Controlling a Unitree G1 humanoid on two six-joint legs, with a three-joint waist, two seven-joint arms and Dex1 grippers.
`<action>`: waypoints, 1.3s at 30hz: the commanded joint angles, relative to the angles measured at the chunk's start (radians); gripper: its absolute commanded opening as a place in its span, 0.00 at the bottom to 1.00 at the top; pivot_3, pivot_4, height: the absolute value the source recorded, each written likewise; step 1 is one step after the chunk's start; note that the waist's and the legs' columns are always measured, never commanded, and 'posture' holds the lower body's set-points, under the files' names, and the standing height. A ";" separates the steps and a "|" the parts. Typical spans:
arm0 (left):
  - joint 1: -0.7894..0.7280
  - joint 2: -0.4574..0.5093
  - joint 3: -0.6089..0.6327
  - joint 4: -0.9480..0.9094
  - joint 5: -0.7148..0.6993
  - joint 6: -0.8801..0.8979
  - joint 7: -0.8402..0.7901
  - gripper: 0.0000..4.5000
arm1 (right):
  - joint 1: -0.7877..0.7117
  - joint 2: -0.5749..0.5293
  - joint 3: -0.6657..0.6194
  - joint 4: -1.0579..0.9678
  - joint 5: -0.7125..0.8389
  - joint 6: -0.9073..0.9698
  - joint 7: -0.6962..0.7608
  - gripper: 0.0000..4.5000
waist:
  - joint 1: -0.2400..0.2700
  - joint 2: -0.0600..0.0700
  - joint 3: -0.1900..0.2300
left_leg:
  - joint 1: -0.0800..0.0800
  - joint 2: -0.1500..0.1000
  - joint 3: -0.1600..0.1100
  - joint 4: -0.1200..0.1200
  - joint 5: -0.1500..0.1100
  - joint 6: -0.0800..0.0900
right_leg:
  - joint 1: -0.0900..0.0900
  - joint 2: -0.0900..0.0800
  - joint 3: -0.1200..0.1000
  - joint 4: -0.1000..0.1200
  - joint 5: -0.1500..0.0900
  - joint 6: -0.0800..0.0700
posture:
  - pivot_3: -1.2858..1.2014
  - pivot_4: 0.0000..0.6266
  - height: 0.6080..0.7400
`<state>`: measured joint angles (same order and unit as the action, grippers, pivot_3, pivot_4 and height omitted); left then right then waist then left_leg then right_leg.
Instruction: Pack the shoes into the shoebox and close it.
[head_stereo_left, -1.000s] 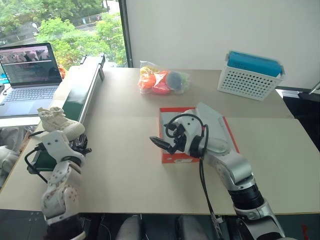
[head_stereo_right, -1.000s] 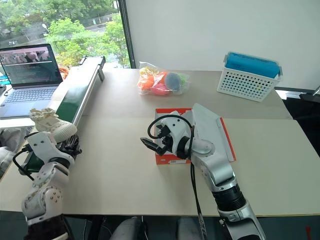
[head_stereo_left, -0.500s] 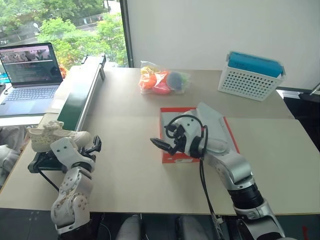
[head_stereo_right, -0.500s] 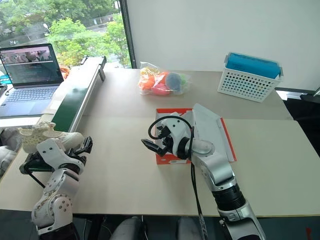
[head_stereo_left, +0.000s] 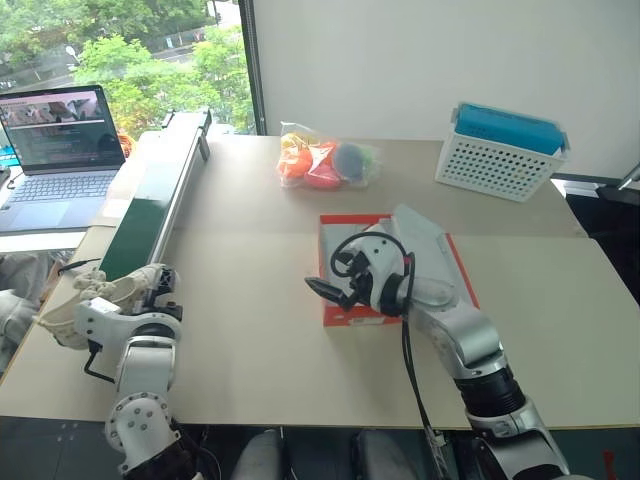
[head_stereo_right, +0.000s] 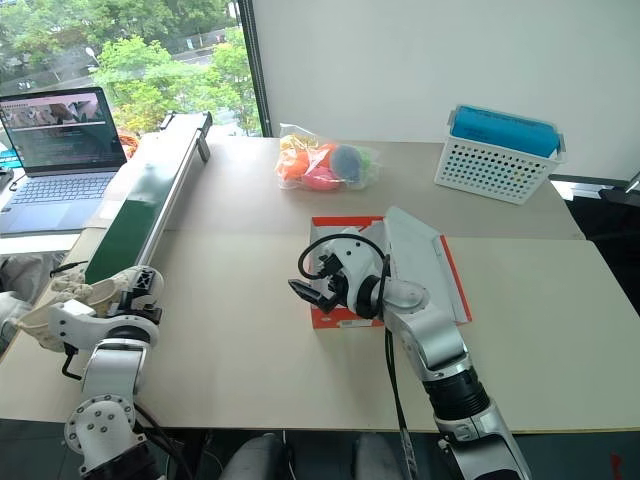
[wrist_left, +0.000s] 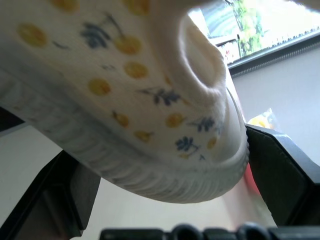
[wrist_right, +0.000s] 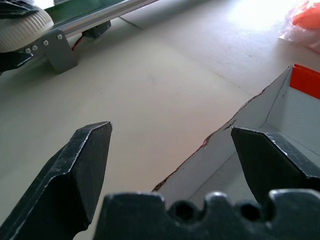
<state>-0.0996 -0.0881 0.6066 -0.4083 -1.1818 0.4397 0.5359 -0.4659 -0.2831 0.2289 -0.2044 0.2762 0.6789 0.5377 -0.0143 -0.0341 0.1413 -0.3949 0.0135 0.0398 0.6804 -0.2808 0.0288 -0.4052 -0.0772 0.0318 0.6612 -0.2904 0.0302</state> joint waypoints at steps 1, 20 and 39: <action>-0.017 -0.100 -0.029 -0.010 -0.067 -0.080 0.042 0.99 | -0.013 0.000 -0.014 -0.019 -0.005 -0.025 0.002 1.00 | 0.001 0.000 0.000 | 0.000 0.000 0.000 0.000 0.000 0.000 | 0.000 0.000 0.000 0.000 0.000 0.000 | 0.52 0.24 1.00; -0.019 0.336 -0.403 -0.108 0.222 0.055 -0.215 0.38 | -0.044 0.050 -0.080 -0.006 0.031 0.005 -0.020 1.00 | 0.004 -0.002 0.001 | 0.000 -0.002 0.000 0.001 0.002 -0.002 | 0.000 0.004 -0.001 0.001 0.000 0.000 | 0.52 0.24 1.00; -0.151 0.656 -0.383 0.066 -0.790 0.514 -0.878 0.38 | -0.492 -0.085 -0.433 0.345 0.648 0.709 0.257 1.00 | -0.004 0.002 0.006 | -0.003 0.000 -0.001 0.000 0.002 0.000 | -0.001 0.000 -0.003 0.000 0.000 -0.001 | 0.52 0.24 1.00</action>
<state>-0.2245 0.5769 0.2046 -0.3561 -1.8980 0.9206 -0.2890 -0.9077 -0.3461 -0.1990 0.1561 0.8567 1.3421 0.7404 -0.0186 -0.0317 0.1468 -0.3979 0.0127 0.0385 0.6802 -0.2783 0.0294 -0.4067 -0.0767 0.0287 0.6618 -0.2900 0.0290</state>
